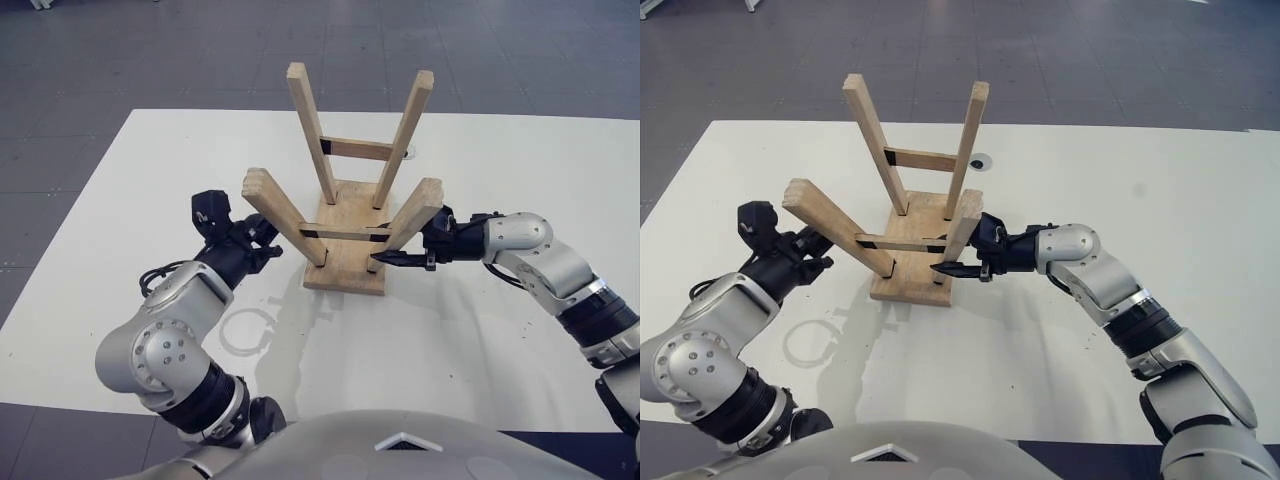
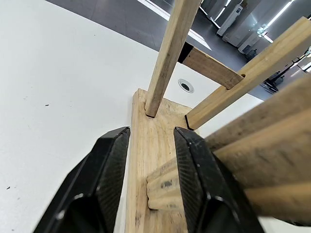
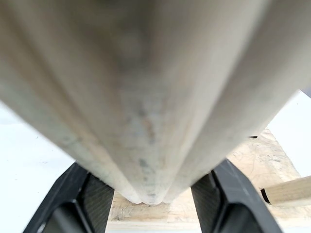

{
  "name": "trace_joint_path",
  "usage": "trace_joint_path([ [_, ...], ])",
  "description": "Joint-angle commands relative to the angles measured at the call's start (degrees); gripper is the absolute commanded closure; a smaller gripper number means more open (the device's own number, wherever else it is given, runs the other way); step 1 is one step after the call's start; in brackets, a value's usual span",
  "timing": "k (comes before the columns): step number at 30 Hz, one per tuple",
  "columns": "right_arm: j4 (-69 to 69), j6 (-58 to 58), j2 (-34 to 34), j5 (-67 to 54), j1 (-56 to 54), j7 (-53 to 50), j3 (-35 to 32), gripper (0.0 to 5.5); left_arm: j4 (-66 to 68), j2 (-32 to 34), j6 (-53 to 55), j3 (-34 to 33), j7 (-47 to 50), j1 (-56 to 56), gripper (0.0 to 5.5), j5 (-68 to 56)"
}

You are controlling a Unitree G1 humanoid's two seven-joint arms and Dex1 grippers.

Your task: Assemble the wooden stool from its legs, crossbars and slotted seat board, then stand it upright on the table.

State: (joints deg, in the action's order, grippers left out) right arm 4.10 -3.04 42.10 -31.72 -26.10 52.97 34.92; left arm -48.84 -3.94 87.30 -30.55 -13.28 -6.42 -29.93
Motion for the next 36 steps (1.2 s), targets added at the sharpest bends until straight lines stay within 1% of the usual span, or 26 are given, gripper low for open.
trace_joint_path([
  [1, 16.78, -19.31, 6.41, 27.04, 11.78, -4.19, 17.9, 3.47, 3.91, 10.1, 5.15, -5.73, -16.6, 1.77, 3.79, -17.35],
  [4, 17.88, -16.87, 5.71, 26.94, 12.3, -3.45, 18.06, 3.47, 10.07, 13.99, 3.35, -9.78, -14.5, -1.37, 3.79, -12.41],
  [6, 17.54, -13.34, 5.62, 26.59, 12.64, -2.67, 17.33, 3.47, 12.12, 14.62, 2.11, -10.54, -12.14, -5.19, 3.79, -10.85],
  [8, 16.2, -9.46, 5.59, 24.27, 13.18, 0.0, 15.9, 3.47, 10.46, 11.0, 3.73, -9.68, -10.59, -10.25, 3.79, -12.19],
  [10, 15.66, -2.38, 5.23, 22.51, 13.87, 3.48, 14.46, 3.47, 7.93, 5.2, 4.95, -7.21, -8.62, -14.02, 3.79, -14.38],
  [12, 18.34, 2.59, 5.37, 25.46, 12.61, 4.03, 14.92, 3.47, 4.92, 0.22, 5.17, -3.71, -6.64, -15.71, 3.79, -17.42],
  [15, 21.18, 3.43, 4.4, 26.02, 11.12, 2.69, 13.89, 3.47, 1.98, -6.52, 5.19, -1.28, -2.08, -19.49, 3.79, -20.18],
  [17, 21.62, 3.3, 3.6, 25.31, 10.9, 2.23, 13.27, 3.47, 1.23, -8.1, 5.19, -0.07, -0.16, -20.58, 3.79, -22.05],
  [19, 21.8, 3.25, 3.22, 24.88, 10.71, 1.89, 12.88, 3.47, 0.97, -7.0, 5.2, 0.87, 1.15, -18.85, 3.79, -23.33],
  [20, 21.72, 3.16, 3.24, 24.49, 10.53, 1.92, 12.58, 3.47, 1.3, -4.44, 5.2, 1.28, 0.8, -16.45, 3.79, -23.51],
  [21, 21.53, 3.14, 3.39, 23.59, 10.19, 2.83, 12.18, 3.47, 2.13, -0.46, 5.2, 1.37, -0.29, -13.48, 3.79, -22.34],
  [23, 21.54, 4.17, 3.83, 21.81, 9.28, 5.53, 11.25, 3.47, 5.06, 6.0, 5.18, 0.63, -1.25, -9.87, 3.79, -17.68],
  [25, 22.71, 5.63, 4.04, 21.29, 6.97, 8.35, 10.59, 3.47, 9.46, 10.58, 4.03, -0.42, -0.8, -8.48, 3.79, -11.86],
  [27, 22.9, 5.27, 4.04, 20.55, 4.76, 10.27, 9.91, 3.47, 12.88, 13.57, 1.31, -0.43, -0.71, -6.72, 3.79, -9.21],
  [30, 20.5, 2.35, 4.4, 17.45, 2.29, 12.61, 8.25, 3.47, 15.02, 16.92, -2.21, 1.68, -1.33, -4.12, 3.79, -7.61],
  [36, 11.31, -7.12, 5.28, 5.69, 2.51, 15.55, 2.31, 3.47, 16.98, 17.95, -6.36, 3.21, -1.52, -2.92, 3.79, -7.34],
])
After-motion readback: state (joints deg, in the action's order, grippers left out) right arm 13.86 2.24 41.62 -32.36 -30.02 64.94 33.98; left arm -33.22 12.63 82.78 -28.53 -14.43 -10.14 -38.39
